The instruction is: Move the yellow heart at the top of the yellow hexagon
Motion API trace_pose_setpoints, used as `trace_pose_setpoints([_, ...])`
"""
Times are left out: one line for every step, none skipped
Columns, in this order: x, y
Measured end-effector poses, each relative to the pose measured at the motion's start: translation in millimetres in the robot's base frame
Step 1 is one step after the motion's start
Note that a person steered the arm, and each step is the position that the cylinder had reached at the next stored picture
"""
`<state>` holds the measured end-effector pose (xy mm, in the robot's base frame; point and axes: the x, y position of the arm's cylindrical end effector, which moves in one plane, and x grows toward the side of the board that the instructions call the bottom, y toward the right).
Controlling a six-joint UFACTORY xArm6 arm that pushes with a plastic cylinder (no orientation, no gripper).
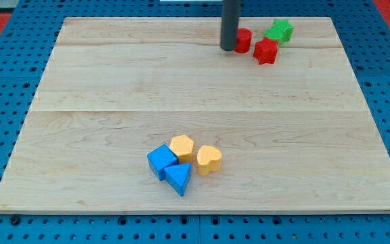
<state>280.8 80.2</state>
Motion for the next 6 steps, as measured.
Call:
trace_pose_setpoints([2.0,19.6])
trace_pose_setpoints([33.5,-35.9])
trace_pose_setpoints([112.4,-13.2])
trace_pose_setpoints([190.7,56.6])
trace_pose_setpoints([278.8,79.4])
trace_pose_setpoints([329.1,-6.1])
